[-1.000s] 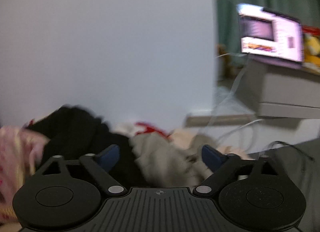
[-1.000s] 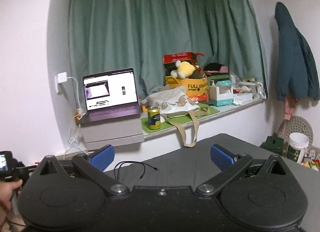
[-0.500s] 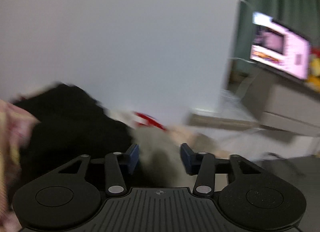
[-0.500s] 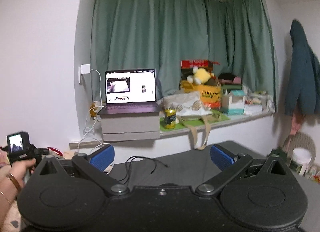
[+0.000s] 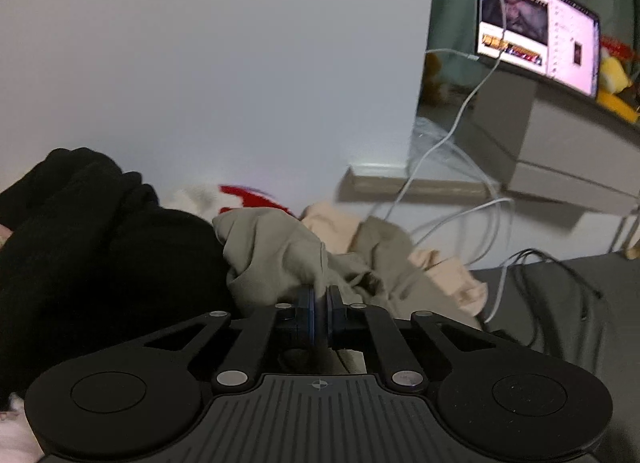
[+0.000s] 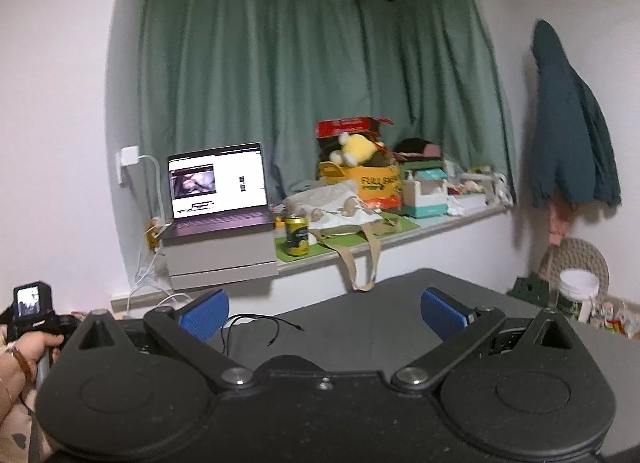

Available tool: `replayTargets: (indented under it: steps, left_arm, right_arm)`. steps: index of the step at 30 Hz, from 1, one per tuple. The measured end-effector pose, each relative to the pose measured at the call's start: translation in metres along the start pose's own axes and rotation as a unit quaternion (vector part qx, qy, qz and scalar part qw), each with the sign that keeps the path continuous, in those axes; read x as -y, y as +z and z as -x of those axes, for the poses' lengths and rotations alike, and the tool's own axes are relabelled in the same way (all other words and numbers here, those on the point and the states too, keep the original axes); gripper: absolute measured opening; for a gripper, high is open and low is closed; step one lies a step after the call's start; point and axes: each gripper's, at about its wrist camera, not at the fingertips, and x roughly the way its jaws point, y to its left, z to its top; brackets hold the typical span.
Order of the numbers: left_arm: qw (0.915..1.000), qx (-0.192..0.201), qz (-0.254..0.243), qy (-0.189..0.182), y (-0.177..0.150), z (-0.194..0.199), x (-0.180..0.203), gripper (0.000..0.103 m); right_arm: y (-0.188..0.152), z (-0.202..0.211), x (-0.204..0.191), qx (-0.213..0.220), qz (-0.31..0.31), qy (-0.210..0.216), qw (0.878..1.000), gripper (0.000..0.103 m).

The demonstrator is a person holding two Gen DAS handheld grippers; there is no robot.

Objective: Fold clothes
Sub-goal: 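Grasp the beige t-shirt in the pile with the left gripper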

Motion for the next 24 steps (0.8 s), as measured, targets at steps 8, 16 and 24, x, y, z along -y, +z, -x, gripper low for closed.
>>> replayTargets:
  steps: [8, 16, 24]
  left_arm:
    - [0.9831, 0.092, -0.031, -0.155, 0.042, 0.071, 0.042, 0.003]
    - [0.8975, 0.174, -0.120, -0.387, 0.101, 0.172, 0.148, 0.003]
    - [0.7486, 0.180, -0.183, -0.611, 0.113, 0.260, 0.280, 0.003]
  right_arm:
    - [-0.011, 0.003, 0.029, -0.002, -0.054, -0.019, 0.998, 0.103]
    - [-0.022, 0.010, 0.044, 0.015, -0.055, -0.017, 0.998, 0.103]
    - [-0.015, 0.020, 0.079, 0.041, -0.073, -0.072, 0.994, 0.103]
